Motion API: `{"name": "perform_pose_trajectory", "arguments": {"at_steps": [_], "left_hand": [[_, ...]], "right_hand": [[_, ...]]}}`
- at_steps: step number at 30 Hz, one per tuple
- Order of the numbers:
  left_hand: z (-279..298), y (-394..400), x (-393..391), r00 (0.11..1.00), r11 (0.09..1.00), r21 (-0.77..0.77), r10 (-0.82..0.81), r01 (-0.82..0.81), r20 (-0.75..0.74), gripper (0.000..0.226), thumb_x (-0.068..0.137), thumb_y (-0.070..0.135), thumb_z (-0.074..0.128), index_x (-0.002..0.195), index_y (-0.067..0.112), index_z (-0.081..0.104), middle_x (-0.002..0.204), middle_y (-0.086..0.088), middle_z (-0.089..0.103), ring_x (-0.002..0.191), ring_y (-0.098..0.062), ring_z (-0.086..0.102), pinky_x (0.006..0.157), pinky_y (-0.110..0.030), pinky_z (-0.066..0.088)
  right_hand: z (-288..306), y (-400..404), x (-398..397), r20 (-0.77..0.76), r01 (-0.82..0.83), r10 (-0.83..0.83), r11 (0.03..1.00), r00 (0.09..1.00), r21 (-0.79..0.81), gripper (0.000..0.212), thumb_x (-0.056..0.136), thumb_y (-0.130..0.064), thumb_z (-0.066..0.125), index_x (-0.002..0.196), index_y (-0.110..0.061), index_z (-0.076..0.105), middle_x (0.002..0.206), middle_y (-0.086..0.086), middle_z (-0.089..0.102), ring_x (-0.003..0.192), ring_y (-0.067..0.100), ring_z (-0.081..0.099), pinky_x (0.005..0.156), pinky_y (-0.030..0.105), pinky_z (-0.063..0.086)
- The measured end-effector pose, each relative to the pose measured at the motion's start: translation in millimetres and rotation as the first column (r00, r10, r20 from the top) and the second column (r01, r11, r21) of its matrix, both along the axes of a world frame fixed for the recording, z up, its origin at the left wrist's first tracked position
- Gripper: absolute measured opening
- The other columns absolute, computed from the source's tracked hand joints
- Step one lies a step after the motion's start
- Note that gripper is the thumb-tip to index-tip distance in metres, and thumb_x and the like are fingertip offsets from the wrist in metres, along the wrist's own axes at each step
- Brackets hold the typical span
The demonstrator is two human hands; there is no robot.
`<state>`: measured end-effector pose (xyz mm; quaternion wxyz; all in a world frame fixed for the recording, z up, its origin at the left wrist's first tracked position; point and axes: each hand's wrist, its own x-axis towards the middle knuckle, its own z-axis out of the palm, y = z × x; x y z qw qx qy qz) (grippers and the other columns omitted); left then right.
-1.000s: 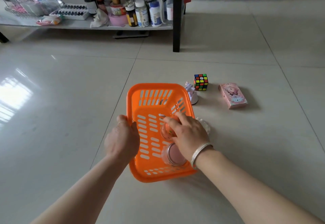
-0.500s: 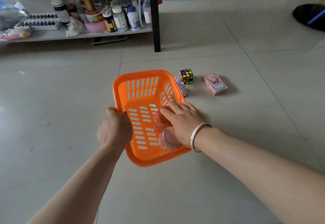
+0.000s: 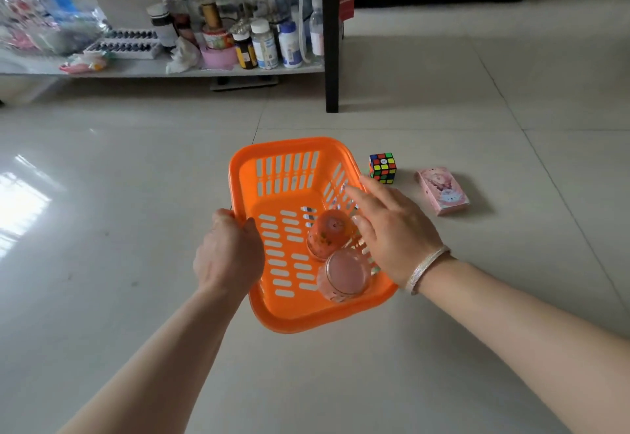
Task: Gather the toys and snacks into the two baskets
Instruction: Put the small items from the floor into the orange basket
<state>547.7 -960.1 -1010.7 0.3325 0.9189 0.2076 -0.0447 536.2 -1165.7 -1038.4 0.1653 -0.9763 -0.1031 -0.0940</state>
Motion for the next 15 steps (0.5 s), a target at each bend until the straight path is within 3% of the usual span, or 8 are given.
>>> {"name": "perform_pose_trajectory", "arguments": {"at_steps": [3, 6, 9, 15], "left_hand": [[-6, -15, 5, 1.0, 0.999, 0.028, 0.03, -0.03, -0.004, 0.031, 0.103, 0.043, 0.035, 0.114, 0.016, 0.045, 0.1, -0.007, 0.063, 0.086, -0.033, 0.065, 0.079, -0.048, 0.056], [-14, -31, 11, 0.998, 0.998, 0.026, 0.062, -0.062, 0.003, 0.025, 0.1, 0.043, 0.037, 0.105, 0.02, 0.042, 0.101, -0.01, 0.066, 0.086, -0.038, 0.066, 0.081, -0.055, 0.057], [-21, -43, 17, 0.994, 0.994, -0.02, 0.106, -0.106, -0.001, 0.021, 0.101, 0.043, 0.039, 0.106, 0.022, 0.042, 0.1, -0.009, 0.067, 0.082, -0.035, 0.068, 0.078, -0.056, 0.058], [-31, -65, 29, 0.985, 0.982, -0.083, 0.171, -0.17, -0.001, 0.017, 0.102, 0.041, 0.044, 0.109, 0.026, 0.043, 0.102, -0.006, 0.067, 0.081, -0.032, 0.071, 0.076, -0.057, 0.059]], "right_hand": [[-22, -33, 17, 0.099, 0.054, -0.069, 0.989, 0.993, 0.139, 0.046, 0.094, -0.03, 0.035, 0.135, -0.015, 0.049, 0.143, 0.011, 0.044, 0.124, 0.03, 0.048, 0.098, 0.042, 0.044], [-51, -78, 46, 0.076, 0.155, -0.173, 0.967, 0.982, 0.2, 0.043, 0.096, -0.027, 0.039, 0.135, -0.012, 0.049, 0.144, 0.013, 0.042, 0.13, 0.031, 0.042, 0.105, 0.041, 0.036], [-94, -125, 76, -0.024, 0.294, -0.293, 0.951, 0.956, 0.091, 0.042, 0.095, -0.029, 0.045, 0.133, -0.011, 0.049, 0.142, 0.013, 0.044, 0.132, 0.03, 0.037, 0.108, 0.04, 0.033], [-155, -177, 113, -0.194, 0.412, -0.417, 0.909, 0.888, -0.072, 0.053, 0.087, -0.035, 0.056, 0.137, -0.021, 0.043, 0.146, 0.015, 0.032, 0.127, 0.037, 0.038, 0.102, 0.041, 0.037]]}}
